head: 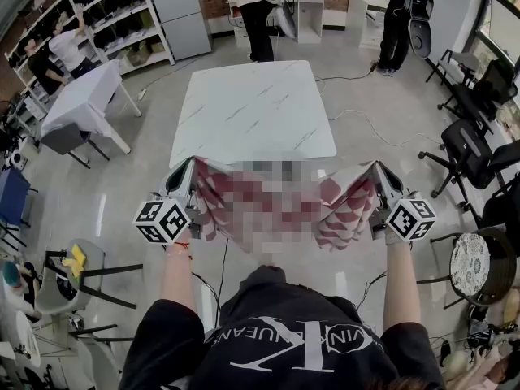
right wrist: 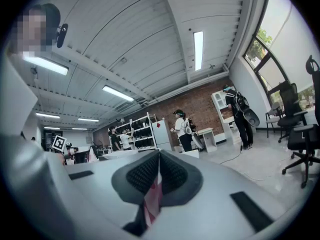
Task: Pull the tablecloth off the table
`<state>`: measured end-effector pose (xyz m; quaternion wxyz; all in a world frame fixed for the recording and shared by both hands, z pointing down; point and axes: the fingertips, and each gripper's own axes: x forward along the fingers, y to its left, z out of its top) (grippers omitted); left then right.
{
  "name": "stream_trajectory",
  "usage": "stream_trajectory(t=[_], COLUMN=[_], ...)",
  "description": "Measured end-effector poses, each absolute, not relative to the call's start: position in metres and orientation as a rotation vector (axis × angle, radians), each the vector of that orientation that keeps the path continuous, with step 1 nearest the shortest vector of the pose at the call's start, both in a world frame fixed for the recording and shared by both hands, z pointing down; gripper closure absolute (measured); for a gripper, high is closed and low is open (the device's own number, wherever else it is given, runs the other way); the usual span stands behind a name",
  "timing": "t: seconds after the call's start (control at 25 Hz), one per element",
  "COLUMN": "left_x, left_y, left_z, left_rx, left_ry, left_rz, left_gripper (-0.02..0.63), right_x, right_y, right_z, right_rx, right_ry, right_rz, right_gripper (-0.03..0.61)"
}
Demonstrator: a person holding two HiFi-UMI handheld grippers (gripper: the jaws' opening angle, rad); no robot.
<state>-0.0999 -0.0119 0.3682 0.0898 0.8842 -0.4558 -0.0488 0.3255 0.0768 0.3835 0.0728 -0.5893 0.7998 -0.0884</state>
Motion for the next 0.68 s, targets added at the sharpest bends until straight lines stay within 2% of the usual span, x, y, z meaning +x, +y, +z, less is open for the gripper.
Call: stream_trajectory(t=[0.68], left_x=[-0.105], left_y=[-0.011], left_z=[0.373], left_rx=[2.620], left_ry=[-1.360], left_rz=[-0.149], left_gripper=[0.603], right_x=[0.326], right_y=[0.081], right_z=[0.388], right_rx=[-1.780], right_ry=[2.383], right_rz=[-0.270], right_gripper=[0.569])
